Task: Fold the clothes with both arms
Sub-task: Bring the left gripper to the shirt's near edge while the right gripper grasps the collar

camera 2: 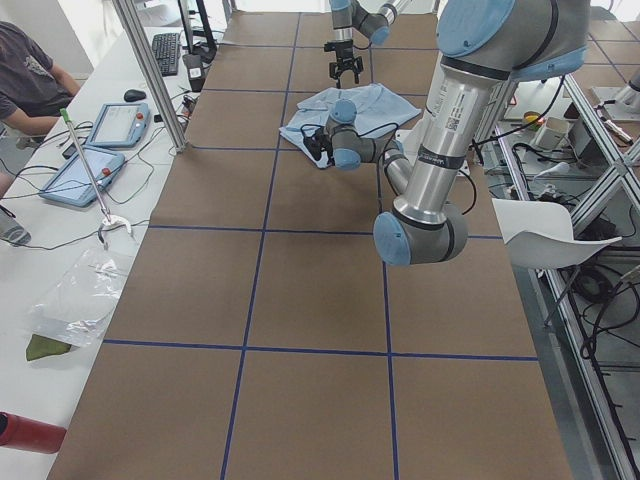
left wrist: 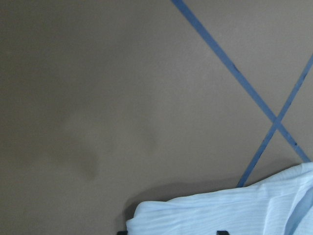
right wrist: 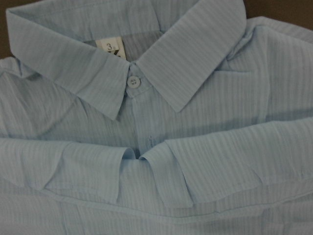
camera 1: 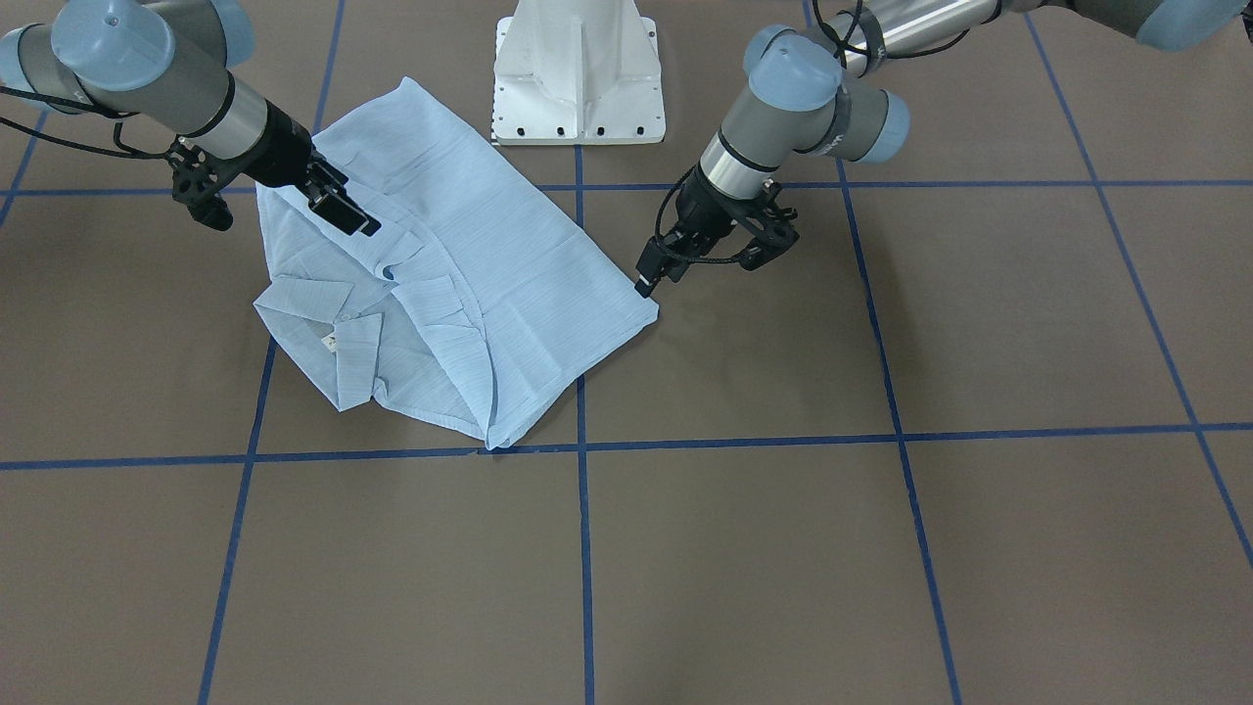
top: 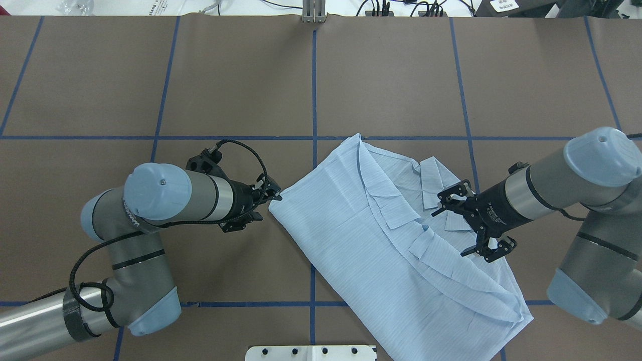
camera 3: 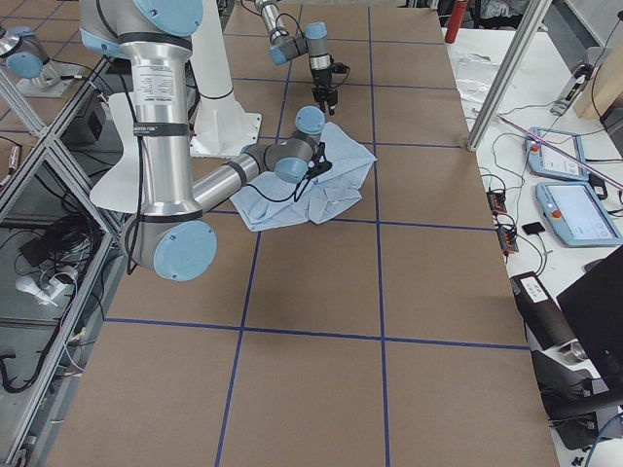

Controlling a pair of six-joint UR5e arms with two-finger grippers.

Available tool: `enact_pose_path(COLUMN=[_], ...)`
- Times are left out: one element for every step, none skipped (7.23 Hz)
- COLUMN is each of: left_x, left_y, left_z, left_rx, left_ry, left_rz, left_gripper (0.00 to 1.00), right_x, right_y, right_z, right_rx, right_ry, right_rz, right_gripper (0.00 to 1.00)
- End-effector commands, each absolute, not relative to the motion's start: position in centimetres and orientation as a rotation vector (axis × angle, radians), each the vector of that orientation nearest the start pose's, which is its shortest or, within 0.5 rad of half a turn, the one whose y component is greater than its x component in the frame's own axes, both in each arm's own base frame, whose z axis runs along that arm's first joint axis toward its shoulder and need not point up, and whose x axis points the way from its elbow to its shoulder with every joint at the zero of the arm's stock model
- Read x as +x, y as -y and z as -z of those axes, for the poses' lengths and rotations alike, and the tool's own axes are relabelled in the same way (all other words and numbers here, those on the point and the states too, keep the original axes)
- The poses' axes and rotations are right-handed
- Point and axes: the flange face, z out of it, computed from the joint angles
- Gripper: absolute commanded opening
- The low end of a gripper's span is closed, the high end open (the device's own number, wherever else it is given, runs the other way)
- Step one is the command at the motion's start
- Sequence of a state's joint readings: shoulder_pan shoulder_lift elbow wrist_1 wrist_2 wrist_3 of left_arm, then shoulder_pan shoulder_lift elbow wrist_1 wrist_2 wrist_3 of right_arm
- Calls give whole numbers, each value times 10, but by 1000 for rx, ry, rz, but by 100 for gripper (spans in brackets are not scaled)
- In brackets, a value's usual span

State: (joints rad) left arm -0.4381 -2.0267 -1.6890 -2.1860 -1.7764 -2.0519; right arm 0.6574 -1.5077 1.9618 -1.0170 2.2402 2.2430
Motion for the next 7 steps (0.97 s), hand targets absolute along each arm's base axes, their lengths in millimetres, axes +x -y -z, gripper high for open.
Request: enact_pose_path(left_x=[552, 555, 557, 559, 564, 567, 569], left_y=[370, 369, 370, 371, 373, 374, 375], left_z=[-280, -274, -274, -272, -274, -273, -274], left_rx=[-214, -216, -215, -215, -214, -214, -214], left_ry=[-1188, -1195, -1193, -1195, -1189, -1189, -1186], left_rz=[682, 677, 676, 676, 676, 676, 677], left_gripper=[64, 60, 59, 57, 55, 53, 49], right_x=[-348, -348, -345, -342, -342, -342, -342], right_y=[373, 376, 380, 386, 388, 388, 388], right_z=[-380, -381, -382, -383, -383, -383, -381], right_rx=[-595, -576, -552, -517, -492, -492, -492], right_ry=[992, 995, 1001, 1008, 1013, 1013, 1017], right_rz=[-888, -901, -920, -946, -960, -960, -958], right_gripper=[100, 100, 100, 100, 100, 100, 100])
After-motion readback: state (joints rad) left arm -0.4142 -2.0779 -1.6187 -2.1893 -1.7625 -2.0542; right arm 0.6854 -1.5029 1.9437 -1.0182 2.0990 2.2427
